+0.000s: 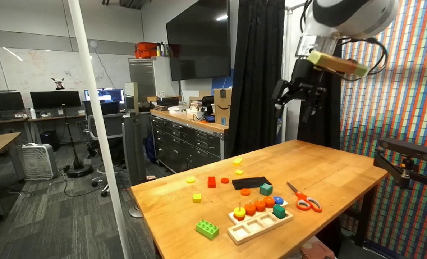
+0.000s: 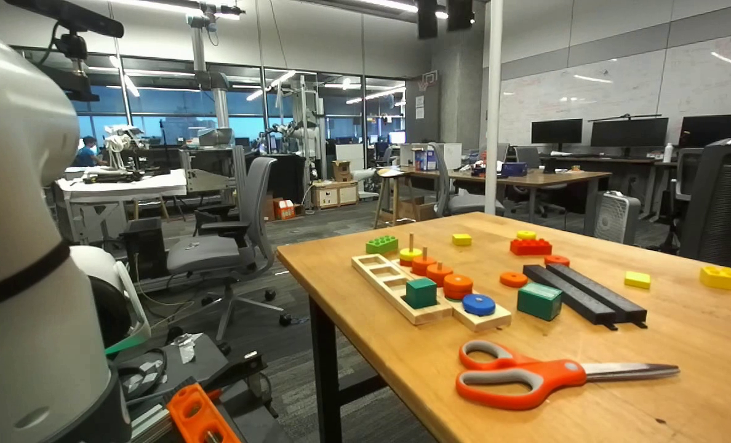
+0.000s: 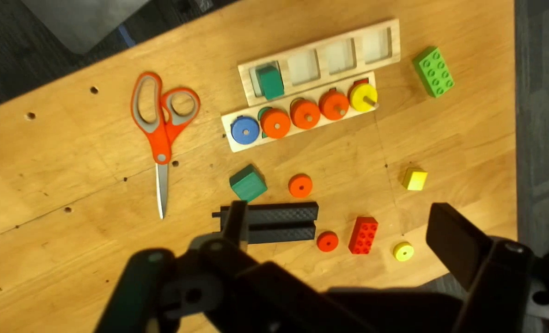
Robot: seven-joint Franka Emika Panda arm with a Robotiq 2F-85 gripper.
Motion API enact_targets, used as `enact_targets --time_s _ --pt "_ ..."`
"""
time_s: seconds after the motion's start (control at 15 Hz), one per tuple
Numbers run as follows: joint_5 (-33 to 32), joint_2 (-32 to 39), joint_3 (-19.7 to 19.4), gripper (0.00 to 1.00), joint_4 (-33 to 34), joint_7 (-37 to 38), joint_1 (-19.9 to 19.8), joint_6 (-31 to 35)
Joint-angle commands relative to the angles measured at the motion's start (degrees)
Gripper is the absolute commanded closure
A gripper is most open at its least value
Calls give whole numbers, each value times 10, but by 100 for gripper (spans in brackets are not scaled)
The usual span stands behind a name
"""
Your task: Put the orange circle onto the wooden object.
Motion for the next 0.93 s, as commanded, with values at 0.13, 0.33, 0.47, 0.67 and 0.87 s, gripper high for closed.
enact_targets --time_s 0.13,0.33,0.47,0.67,0.87 --pt "-7 -140 -43 0 42 -92 6 -241" --pt "-34 -178 -56 0 45 -152 11 -325" --pt "-60 -198 -50 0 28 -163 4 -325" --pt "-101 -215 -37 0 -6 -152 -2 -295" --pt "-133 -225 -30 0 -41 -133 -5 -263"
